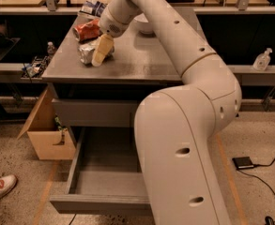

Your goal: Place 7up can into middle drawer

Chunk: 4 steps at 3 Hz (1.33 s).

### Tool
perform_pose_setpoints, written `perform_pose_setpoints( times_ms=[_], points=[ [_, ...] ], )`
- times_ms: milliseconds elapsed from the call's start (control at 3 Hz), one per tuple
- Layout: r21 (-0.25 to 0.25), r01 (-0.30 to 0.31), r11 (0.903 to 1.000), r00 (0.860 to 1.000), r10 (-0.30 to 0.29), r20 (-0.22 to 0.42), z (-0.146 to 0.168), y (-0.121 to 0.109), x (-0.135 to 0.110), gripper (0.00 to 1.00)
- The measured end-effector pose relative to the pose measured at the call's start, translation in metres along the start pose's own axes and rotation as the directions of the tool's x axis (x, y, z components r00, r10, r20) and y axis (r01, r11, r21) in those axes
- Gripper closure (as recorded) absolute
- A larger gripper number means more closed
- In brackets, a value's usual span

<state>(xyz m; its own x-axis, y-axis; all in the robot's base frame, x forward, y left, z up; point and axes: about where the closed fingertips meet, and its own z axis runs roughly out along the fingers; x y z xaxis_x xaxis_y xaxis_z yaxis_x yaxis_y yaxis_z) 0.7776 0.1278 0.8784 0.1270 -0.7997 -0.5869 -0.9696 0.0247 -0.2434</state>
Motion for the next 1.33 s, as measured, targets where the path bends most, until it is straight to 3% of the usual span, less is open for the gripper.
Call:
perform_pose_setpoints(
  times_ms=[333,667,1000,1333],
  points=[
    [-0.025,0.008,0.9997,1.0,-0.008,-0.005,0.0116,0.001,-0.0023,0.0],
    [-0.045,0.018,0.9988,1.0,-0.018,-0.007,0.0198,0.0024,-0.0051,0.18],
    [-0.056,0.008,0.9984,1.0,-0.009,-0.009,0.0214,0.0029,-0.003,0.49],
    [-0.06,0.0,0.9982,1.0,0.0,-0.011,0.0204,0.0034,-0.0003,0.72]
  ],
)
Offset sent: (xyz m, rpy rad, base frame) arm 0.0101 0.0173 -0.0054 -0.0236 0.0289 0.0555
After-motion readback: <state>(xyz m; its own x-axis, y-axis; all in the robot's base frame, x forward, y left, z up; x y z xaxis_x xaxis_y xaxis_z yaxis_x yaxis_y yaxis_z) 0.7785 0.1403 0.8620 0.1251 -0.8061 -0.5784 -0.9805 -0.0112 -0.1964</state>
